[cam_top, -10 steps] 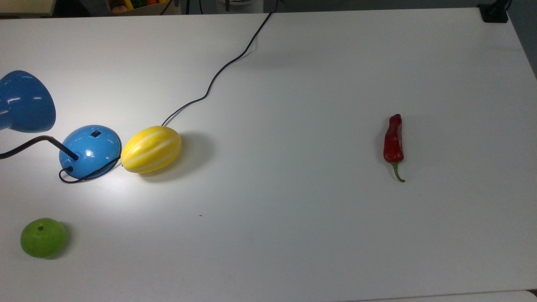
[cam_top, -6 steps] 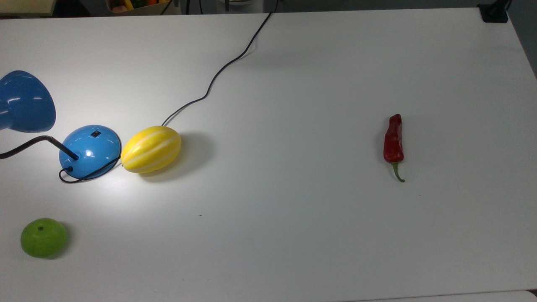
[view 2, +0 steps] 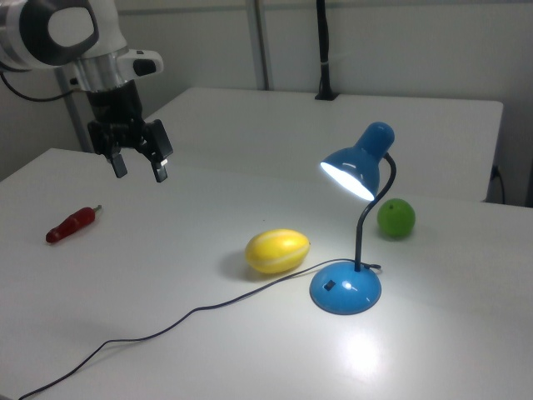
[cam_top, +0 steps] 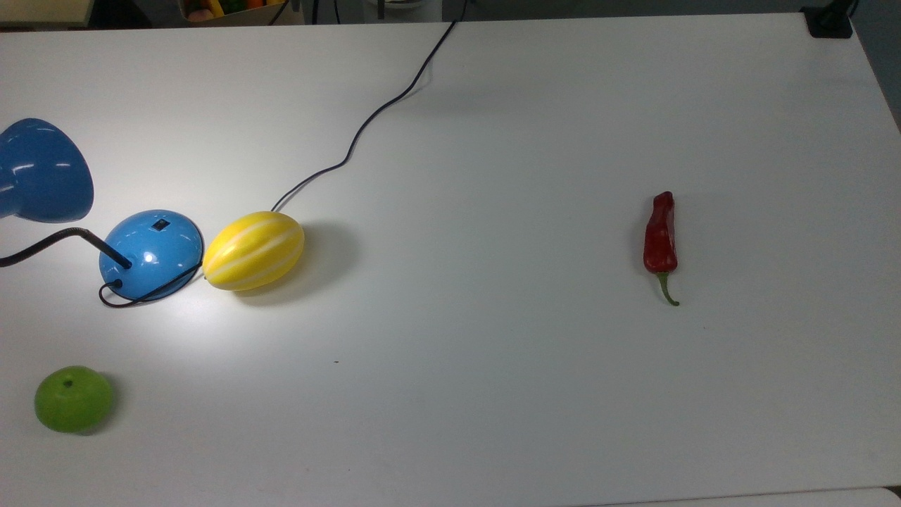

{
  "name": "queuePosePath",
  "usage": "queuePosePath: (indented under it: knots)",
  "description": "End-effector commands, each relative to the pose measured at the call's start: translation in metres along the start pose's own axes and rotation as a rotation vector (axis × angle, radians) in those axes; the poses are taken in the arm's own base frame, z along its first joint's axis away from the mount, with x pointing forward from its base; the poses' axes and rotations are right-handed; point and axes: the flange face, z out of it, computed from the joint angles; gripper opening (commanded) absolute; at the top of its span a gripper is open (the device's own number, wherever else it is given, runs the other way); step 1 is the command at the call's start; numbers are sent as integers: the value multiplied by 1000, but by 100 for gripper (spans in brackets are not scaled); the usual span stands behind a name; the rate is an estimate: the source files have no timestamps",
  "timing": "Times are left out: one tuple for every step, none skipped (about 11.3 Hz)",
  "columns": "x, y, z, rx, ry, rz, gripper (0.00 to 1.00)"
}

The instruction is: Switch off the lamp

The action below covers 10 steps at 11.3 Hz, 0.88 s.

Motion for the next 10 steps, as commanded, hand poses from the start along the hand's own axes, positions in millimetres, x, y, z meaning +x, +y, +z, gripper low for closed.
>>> queuePosePath:
  knots:
    - [-3,0,-2,18,-14,-13,100]
    - [-3,0,-2,18,-14,-13,100]
    - [-2,0,-2,19,-12,-14,96]
    - [-2,1,-2,19,-12,-13,81]
    - [-2,1,-2,19,-11,-13,54]
    - [-1,1,-2,19,-9,-13,22]
    - [-1,1,-2,19,-9,-13,0]
    - [-1,0,-2,19,-7,-15,0]
    - [-1,1,-2,19,-8,-13,0]
    - [-1,0,-1,19,-9,-15,0]
